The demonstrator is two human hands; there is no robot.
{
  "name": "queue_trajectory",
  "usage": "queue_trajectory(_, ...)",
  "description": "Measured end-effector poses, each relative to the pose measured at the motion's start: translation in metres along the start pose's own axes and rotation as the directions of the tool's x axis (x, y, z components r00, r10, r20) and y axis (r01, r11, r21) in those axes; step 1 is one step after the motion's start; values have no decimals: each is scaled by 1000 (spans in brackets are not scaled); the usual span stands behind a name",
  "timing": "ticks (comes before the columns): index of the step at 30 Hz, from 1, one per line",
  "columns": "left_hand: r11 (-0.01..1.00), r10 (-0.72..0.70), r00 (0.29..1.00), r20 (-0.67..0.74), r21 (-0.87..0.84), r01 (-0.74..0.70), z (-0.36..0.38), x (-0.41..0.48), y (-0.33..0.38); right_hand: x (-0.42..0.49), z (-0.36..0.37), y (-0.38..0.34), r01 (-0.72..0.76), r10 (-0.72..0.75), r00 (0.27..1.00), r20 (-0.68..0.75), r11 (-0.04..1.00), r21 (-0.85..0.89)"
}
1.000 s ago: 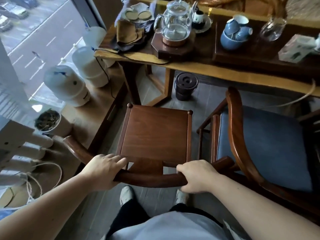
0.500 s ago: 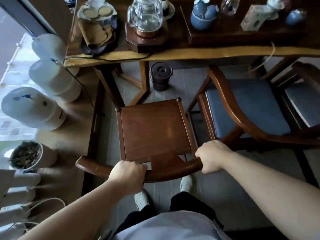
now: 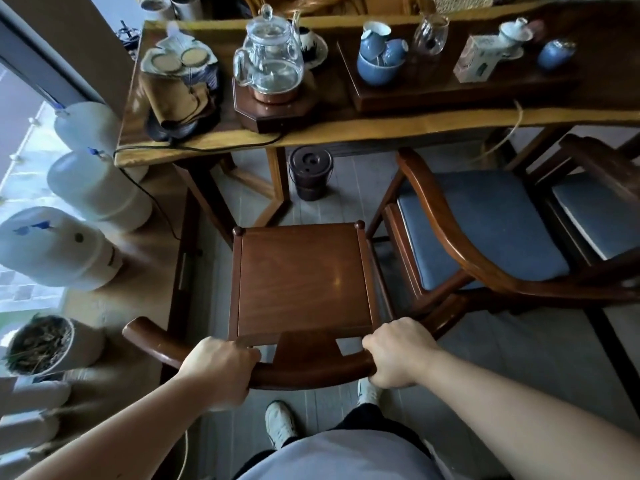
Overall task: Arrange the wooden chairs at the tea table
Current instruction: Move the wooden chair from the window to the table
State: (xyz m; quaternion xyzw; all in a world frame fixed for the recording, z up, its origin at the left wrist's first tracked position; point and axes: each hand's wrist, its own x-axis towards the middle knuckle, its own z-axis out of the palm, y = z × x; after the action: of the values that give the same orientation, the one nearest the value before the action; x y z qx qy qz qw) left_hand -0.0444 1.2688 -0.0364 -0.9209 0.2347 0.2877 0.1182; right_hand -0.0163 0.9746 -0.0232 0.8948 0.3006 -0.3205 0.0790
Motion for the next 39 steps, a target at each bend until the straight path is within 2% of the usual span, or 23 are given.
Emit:
queue_trajectory(7,1000,-25,1000,-2,5,25,-7,5,-4,3,-4,7,-13,13,999,-41,1000,7)
queue_trajectory(14,999,-52,998,-39,-12,52,-11,25,-24,19,-6,-2,-72,74,997,-21,995,66)
queue_trajectory(21,997,-71,995,-68,-19,70,-30,54,-12,27,-16,41,-84,86,995,-48,996,29)
queue_trajectory(27,997,-70,994,-85,-24,68,-50,78,6,30,-33,84,-84,83,996,-11,996,-24)
queue_trajectory(35,996,-82,995,-57,-42,80,-62,92,-15,44,-36,85,-95,95,996,0,995,29)
queue_trajectory(39,996,-73,996,-53,-58,70,-59,90,-4,37,-30,90,-79,79,997,3,997,16)
